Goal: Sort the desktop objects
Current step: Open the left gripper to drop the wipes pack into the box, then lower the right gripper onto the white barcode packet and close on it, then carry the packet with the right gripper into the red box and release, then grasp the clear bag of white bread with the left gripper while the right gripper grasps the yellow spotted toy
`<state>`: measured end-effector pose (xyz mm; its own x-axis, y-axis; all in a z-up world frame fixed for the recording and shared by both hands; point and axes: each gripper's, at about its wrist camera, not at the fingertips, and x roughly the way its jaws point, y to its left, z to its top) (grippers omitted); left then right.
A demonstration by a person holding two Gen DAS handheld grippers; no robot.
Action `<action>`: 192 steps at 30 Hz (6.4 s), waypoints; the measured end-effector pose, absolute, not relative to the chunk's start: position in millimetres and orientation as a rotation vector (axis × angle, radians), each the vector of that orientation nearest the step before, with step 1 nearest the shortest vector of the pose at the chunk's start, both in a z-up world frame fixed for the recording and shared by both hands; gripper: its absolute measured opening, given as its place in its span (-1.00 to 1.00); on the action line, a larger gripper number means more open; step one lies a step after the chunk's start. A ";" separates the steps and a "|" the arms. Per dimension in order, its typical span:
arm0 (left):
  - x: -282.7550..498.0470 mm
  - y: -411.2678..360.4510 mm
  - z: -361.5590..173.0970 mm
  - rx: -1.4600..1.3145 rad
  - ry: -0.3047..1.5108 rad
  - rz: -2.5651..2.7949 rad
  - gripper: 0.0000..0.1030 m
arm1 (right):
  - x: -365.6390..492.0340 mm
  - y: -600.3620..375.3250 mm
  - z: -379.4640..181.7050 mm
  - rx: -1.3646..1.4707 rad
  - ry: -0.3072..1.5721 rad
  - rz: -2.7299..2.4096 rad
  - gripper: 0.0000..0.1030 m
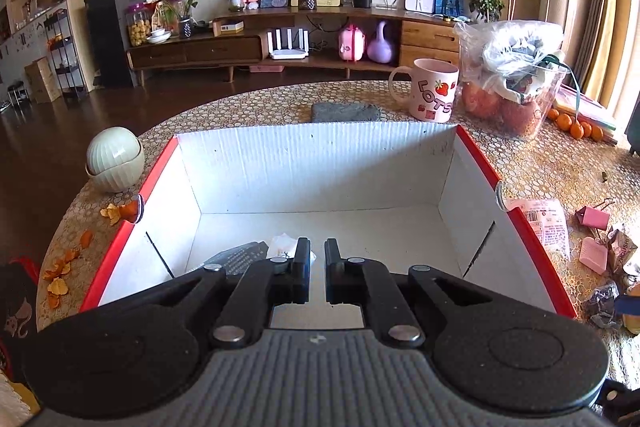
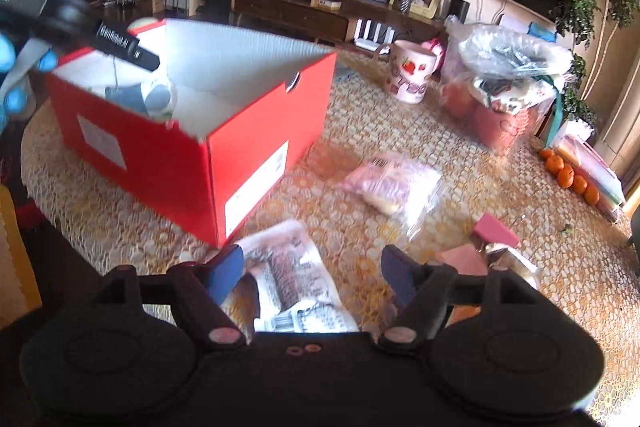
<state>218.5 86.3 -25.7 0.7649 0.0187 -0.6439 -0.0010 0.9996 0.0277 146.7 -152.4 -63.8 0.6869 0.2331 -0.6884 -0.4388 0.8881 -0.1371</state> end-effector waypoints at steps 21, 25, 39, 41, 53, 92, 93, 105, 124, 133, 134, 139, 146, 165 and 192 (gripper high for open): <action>215.7 87.7 -20.5 0.006 0.641 -0.008 0.49 | 175.9 -149.0 -104.7 -0.271 0.877 0.429 0.27; 214.9 85.4 -19.8 0.008 0.637 -0.016 0.49 | 176.4 -150.2 -103.4 -0.242 0.882 0.412 -0.10; 206.6 83.0 -13.5 0.008 0.621 -0.030 0.49 | 170.7 -153.7 -78.6 -0.232 0.823 0.313 -0.60; 206.0 82.4 -13.1 0.010 0.620 -0.032 0.49 | 169.6 -155.4 -74.1 -0.231 0.813 0.309 -0.64; 202.0 79.7 -10.7 0.016 0.613 -0.043 0.49 | 167.4 -171.2 -34.7 -0.186 0.751 0.250 -0.65; 191.5 111.1 -24.2 0.071 0.616 -0.038 1.00 | 240.4 -8.3 -11.8 -0.397 0.643 0.459 -0.57; 191.8 110.6 -24.7 0.068 0.619 -0.041 1.00 | 240.0 -10.4 -12.1 -0.390 0.649 0.464 -0.54; 180.5 92.9 -5.3 0.047 0.590 -0.074 1.00 | 221.8 -76.3 7.4 -0.234 0.670 0.437 -0.23; 159.6 4.2 12.2 0.091 0.572 -0.206 1.00 | 143.4 -214.2 33.5 -0.130 0.626 0.333 0.07; 167.3 -45.2 7.8 0.121 0.590 -0.260 1.00 | 124.4 -253.6 12.6 -0.093 0.648 0.279 0.08; 169.3 -50.3 6.6 0.127 0.594 -0.264 1.00 | 122.9 -257.3 9.1 -0.088 0.653 0.273 0.09; 182.4 -75.9 0.6 0.135 0.616 -0.280 1.00 | 119.3 -273.6 -10.1 -0.064 0.683 0.253 0.09; 216.3 -105.5 -12.9 0.135 0.681 -0.278 1.00 | 118.6 -288.9 -32.0 -0.064 0.710 0.249 0.09; 305.9 -140.1 -71.8 0.167 0.827 -0.187 1.00 | 138.1 -281.0 -69.1 -0.124 0.752 0.297 0.09; 340.9 -138.1 -116.1 0.093 0.939 -0.178 0.92 | 160.3 -272.0 -84.9 -0.162 0.783 0.310 0.00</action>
